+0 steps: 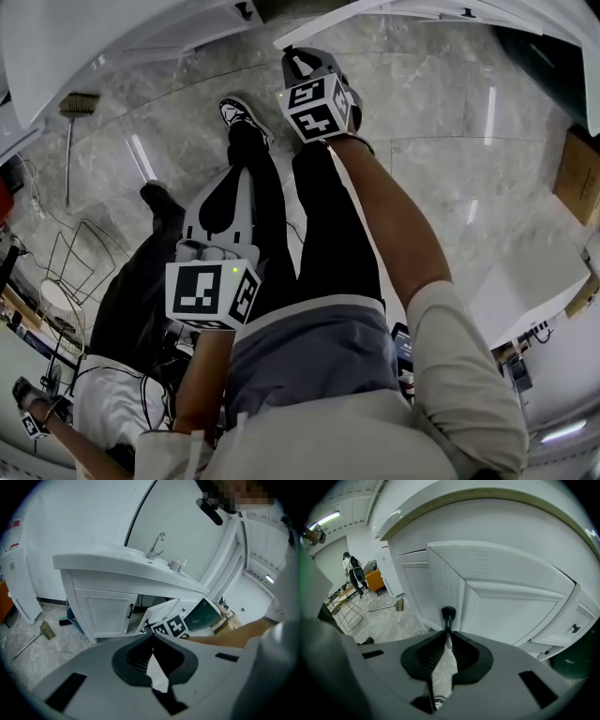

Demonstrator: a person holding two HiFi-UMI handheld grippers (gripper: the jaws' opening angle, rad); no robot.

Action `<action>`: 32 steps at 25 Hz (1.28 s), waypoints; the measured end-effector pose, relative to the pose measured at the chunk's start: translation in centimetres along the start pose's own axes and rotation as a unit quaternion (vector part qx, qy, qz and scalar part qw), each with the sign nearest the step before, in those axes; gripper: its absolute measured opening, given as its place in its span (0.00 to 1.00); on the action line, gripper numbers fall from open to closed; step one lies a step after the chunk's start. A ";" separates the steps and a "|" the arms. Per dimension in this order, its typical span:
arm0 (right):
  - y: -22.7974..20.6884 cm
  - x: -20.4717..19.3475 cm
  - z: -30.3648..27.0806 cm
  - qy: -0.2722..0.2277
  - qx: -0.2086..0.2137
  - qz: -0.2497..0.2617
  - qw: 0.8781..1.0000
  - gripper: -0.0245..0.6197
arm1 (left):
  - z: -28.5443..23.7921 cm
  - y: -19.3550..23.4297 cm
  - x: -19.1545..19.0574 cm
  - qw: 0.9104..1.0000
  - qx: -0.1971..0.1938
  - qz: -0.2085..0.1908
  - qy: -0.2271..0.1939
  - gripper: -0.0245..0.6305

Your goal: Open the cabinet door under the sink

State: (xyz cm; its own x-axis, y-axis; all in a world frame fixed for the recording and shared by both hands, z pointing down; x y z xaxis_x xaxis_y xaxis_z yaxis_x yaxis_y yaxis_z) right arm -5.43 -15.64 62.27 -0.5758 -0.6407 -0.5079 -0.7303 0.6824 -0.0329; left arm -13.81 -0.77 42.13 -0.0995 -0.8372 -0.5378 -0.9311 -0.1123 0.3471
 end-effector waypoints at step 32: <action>-0.5 -4.7 2.6 0.006 0.026 0.042 0.999 0.12 | -0.5 0.0 -0.5 1.000 0.005 0.010 0.012 0.04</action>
State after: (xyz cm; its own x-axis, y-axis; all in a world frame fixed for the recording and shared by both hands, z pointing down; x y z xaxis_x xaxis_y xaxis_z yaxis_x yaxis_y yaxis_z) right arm -1.43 -12.09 62.43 -0.6384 -0.5846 -0.5007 -0.6594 0.7509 -0.0360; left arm -13.59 -0.67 42.79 -0.1094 -0.8523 -0.5115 -0.9323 -0.0905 0.3502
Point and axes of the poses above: the fingertips, and each gripper's own axes: z backward along the fingers, y to its left, x out of its top, the point moved 4 cm from there along z, backward along the fingers, and after that the axes turned 8 degrees about y, right-handed, at the moved point
